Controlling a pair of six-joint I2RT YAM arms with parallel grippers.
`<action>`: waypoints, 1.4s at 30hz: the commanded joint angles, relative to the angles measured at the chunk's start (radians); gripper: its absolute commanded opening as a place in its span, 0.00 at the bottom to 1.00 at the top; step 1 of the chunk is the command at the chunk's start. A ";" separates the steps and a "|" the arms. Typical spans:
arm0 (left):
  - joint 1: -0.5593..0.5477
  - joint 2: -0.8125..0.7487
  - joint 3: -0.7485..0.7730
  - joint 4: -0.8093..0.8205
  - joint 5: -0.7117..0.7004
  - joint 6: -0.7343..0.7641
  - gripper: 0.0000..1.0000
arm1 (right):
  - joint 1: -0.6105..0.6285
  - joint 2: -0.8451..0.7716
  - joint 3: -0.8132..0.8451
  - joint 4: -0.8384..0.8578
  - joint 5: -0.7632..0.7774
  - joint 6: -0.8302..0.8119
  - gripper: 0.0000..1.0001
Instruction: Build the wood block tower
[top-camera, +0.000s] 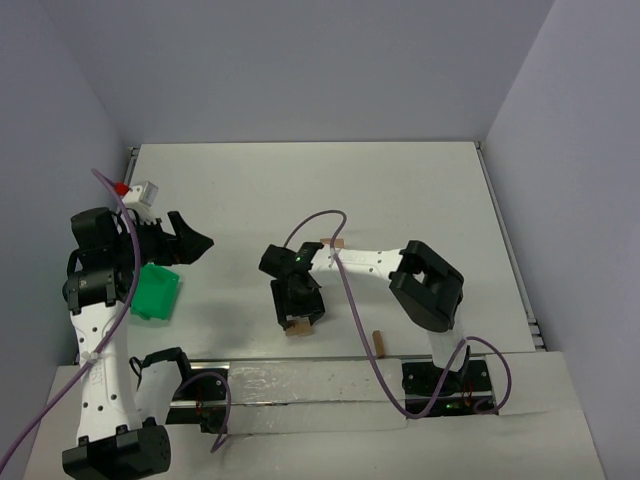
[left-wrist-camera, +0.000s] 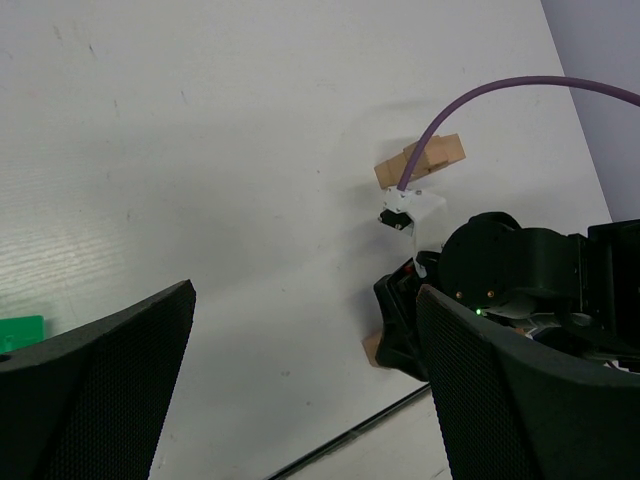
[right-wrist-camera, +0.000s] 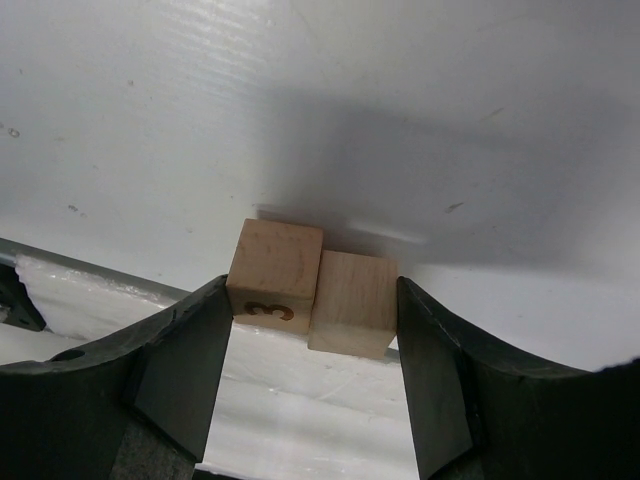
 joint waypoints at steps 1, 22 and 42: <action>0.009 0.003 0.001 0.018 0.027 0.010 0.97 | -0.019 -0.080 0.040 -0.006 0.064 -0.040 0.43; 0.011 0.018 -0.005 0.033 0.043 0.001 0.97 | -0.140 -0.313 -0.042 0.033 0.061 -0.223 0.17; 0.009 0.025 -0.011 0.065 0.046 -0.011 0.97 | -0.490 -0.523 0.056 0.036 0.006 -0.394 0.02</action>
